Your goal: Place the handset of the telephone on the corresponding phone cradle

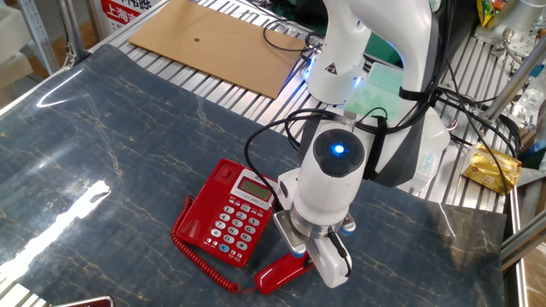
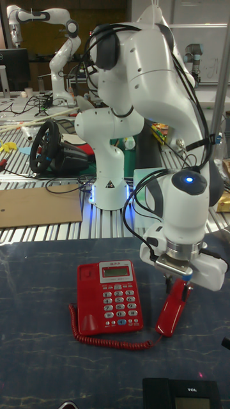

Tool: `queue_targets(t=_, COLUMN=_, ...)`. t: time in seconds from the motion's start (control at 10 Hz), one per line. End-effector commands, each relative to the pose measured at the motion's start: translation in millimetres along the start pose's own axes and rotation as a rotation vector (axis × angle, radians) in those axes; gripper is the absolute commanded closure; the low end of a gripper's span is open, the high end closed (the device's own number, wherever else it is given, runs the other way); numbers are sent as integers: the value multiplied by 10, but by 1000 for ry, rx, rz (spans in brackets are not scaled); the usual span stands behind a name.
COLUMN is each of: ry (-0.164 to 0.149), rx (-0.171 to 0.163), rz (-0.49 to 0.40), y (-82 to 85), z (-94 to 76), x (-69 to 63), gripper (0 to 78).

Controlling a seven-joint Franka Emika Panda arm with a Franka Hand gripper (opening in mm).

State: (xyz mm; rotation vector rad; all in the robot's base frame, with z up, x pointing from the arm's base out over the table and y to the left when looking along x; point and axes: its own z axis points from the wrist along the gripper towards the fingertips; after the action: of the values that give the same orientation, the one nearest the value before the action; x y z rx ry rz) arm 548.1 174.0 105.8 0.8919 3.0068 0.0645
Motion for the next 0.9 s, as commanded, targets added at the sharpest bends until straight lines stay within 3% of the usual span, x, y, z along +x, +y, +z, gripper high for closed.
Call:
queue_targets(t=0.1, ry=-1, rx=-1, rz=2, y=6, z=-9, x=-6, gripper=1)
queue_targets(t=0.7, ry=-1, rx=-1, rz=2, y=6, z=-9, x=-6, gripper=1)
queue_targets(t=0.9, ry=-7, rx=-12, rz=9, y=25, z=101, x=1, gripper=1)
